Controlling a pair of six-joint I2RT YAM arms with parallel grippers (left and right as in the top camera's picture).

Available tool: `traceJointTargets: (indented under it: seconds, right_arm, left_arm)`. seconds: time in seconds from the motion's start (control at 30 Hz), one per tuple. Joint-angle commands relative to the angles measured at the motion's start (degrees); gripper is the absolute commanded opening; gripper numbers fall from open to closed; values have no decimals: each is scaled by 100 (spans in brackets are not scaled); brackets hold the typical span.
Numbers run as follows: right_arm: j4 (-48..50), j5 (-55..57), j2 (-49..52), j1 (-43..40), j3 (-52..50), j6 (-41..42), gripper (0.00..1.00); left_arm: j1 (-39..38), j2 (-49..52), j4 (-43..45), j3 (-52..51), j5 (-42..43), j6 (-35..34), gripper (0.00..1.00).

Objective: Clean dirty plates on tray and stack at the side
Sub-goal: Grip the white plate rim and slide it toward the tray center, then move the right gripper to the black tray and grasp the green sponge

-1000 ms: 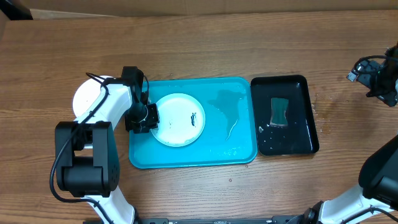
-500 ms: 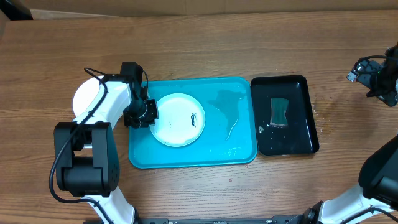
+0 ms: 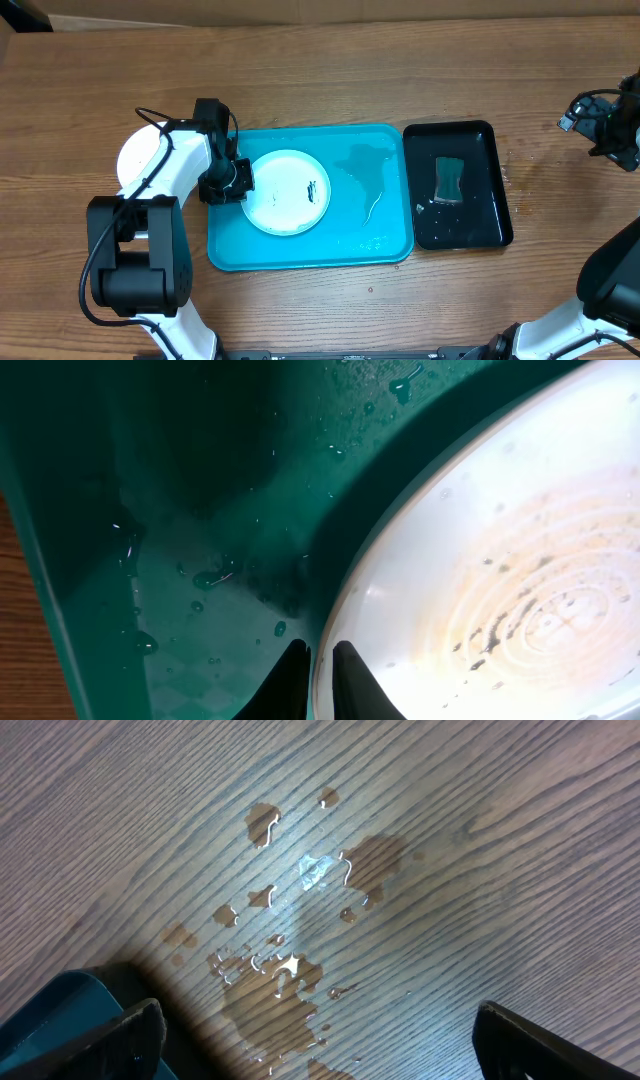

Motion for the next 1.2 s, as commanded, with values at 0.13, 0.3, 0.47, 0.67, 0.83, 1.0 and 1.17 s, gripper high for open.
traceJointTargets:
  seconds: [0.13,0.3,0.47,0.67,0.83,1.0,1.17]
  right_arm:
    - [11,13,-22,-2,20,22,100]
    - [247,-208,-22,0,20,24,100]
    - [544,-1602,-22,0,20,26,100]
    - [-177,-3764,-22,92,15,-304,84]
    - [-1102,-2741,-22,636,-7,-586,78]
    - [-1692,-1792,-22,1349,-7,-568,78]
    - [-1790,-863,-22,2111,-66,-170,78]
  left_arm:
    - [-24,13,28,85,-26,50,16]
    - [-24,13,26,85,-26,48,15]
    - [-24,15,37,85,-26,48,15]
    - [-24,15,72,85,-22,24,16]
    - [-26,15,114,85,-20,0,16]
    - [-26,15,114,85,-20,2,16]
    - [-26,15,111,85,-20,0,16]
